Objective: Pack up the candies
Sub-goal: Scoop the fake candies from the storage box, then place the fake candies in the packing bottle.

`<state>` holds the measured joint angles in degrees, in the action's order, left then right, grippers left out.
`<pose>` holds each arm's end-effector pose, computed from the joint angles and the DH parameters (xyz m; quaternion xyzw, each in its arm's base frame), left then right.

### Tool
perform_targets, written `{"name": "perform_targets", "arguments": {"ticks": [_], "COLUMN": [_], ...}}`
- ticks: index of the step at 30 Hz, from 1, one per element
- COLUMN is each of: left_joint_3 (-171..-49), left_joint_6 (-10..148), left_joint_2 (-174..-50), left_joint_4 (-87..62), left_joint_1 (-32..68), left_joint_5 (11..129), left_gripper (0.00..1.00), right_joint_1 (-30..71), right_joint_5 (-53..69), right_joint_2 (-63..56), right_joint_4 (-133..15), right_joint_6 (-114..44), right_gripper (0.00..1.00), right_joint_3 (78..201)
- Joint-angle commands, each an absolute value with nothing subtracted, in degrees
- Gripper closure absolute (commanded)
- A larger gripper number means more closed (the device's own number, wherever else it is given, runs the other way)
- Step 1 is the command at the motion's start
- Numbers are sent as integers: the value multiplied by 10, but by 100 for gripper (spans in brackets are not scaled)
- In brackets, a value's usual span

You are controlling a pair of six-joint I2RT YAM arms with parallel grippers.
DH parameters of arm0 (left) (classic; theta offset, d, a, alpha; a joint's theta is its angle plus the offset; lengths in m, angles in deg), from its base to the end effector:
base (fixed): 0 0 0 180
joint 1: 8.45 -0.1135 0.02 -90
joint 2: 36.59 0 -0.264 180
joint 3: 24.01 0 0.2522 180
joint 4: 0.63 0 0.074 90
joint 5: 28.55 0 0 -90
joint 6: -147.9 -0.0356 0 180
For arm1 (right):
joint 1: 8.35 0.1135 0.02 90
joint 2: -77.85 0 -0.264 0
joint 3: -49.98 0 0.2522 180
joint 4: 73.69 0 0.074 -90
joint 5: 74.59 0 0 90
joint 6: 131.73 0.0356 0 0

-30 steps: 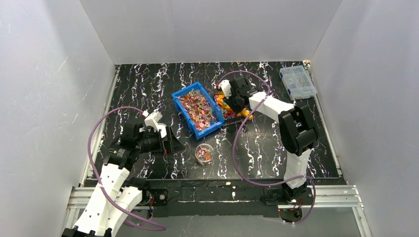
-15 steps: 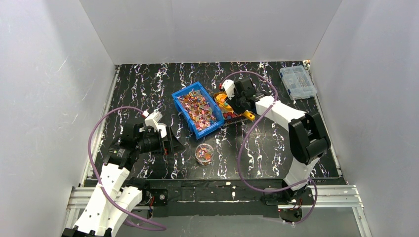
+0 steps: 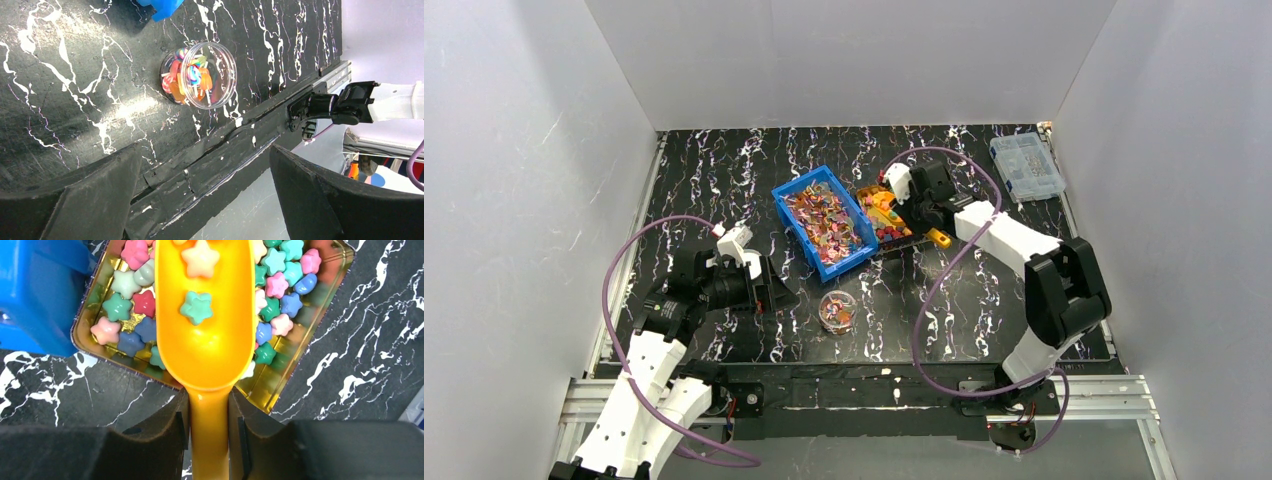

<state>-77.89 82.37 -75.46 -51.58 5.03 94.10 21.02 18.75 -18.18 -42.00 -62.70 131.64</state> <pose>0.1338 -0.0518 0.2835 0.0453 0.8632 -0.3786 0.3310 0.3218 0.1787 0.2346 -0.3844 0.8436 0.0004 0.3749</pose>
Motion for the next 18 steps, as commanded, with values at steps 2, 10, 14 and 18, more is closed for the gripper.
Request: {"name": "perform_targets", "arguments": {"ticks": [2, 10, 14, 18], "left_joint_3": [-777, -776, -774, -774], "left_joint_6": [817, 817, 819, 821], "left_joint_2": [-749, -742, -734, -733], "left_joint_4": [-512, -512, -510, -510], "left_joint_1": [52, 52, 52, 53], "left_joint_5": [956, 954, 949, 948], "left_gripper": [2, 2, 2, 2], "right_joint_1": [207, 208, 211, 230], "right_joint_5": [195, 174, 158, 159], "right_joint_2": [-119, -54, -30, -1], "right_joint_4": [-417, -366, -316, -274], "right_joint_6": [-624, -607, -595, -587], "right_gripper": [99, 99, 99, 99], "right_joint_3": [1314, 1317, 1331, 1337]}}
